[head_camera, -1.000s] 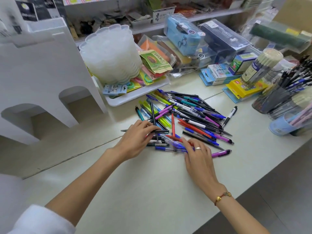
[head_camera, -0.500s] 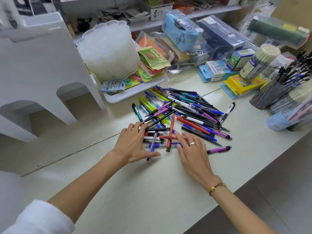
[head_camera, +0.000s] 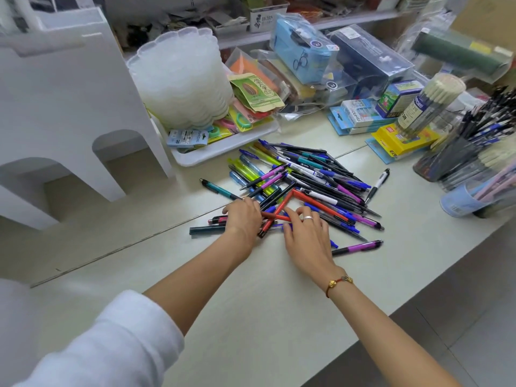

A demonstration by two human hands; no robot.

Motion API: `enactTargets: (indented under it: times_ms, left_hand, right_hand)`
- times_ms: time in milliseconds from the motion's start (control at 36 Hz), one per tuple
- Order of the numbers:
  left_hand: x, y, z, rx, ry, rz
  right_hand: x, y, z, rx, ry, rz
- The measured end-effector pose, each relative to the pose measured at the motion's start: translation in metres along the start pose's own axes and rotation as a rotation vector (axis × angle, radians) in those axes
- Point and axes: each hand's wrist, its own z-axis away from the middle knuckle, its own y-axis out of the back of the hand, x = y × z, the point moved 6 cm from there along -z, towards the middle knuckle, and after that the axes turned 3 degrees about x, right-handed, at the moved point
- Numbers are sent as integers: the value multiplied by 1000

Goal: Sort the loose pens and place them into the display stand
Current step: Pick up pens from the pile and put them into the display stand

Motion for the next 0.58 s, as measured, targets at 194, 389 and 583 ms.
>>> enactTargets:
  times_ms: [194, 389, 583]
  left_hand:
    - [-13, -3, -2, 3, -25, 122]
    - [-19, -4, 8, -29, -75, 166]
    - [-25, -5, 12, 17, -85, 143]
  right_hand:
    - [12, -2, 12, -43, 78, 54]
    - [6, 13, 5, 91, 131, -10]
    - [9, 26, 0, 117, 141, 12]
